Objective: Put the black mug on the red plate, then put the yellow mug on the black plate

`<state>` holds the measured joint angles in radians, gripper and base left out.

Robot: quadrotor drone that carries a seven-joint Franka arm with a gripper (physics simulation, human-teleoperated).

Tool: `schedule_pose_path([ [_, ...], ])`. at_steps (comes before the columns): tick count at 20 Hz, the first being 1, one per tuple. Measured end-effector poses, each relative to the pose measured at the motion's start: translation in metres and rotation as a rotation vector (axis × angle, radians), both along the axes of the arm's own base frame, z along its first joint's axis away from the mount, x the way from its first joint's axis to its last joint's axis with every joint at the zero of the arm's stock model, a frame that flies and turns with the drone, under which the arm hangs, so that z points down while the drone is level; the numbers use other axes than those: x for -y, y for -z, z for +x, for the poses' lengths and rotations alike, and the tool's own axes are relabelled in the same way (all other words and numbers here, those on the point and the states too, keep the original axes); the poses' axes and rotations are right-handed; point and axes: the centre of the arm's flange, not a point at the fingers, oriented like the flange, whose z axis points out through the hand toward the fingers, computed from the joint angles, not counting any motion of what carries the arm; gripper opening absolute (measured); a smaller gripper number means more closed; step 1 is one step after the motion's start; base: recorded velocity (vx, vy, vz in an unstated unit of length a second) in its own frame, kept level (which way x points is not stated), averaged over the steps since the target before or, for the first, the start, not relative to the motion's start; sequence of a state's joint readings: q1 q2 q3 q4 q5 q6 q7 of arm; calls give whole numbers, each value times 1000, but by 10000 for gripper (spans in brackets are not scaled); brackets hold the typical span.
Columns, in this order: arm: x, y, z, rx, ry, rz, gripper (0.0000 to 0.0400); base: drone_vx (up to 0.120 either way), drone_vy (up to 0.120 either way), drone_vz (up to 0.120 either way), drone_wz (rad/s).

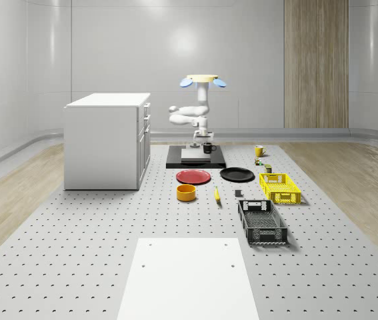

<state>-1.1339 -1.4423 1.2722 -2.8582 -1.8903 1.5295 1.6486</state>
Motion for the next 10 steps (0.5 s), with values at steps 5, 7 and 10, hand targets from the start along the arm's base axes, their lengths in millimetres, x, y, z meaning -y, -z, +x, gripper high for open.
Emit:
schedule_pose_path([
  [5, 0, 0, 0, 0, 0, 0, 110, 120, -120, 0, 0],
  [7, 0, 0, 0, 0, 0, 0, 110, 120, -120, 0, 0],
  [10, 0, 0, 0, 0, 0, 0, 110, 120, -120, 0, 0],
])
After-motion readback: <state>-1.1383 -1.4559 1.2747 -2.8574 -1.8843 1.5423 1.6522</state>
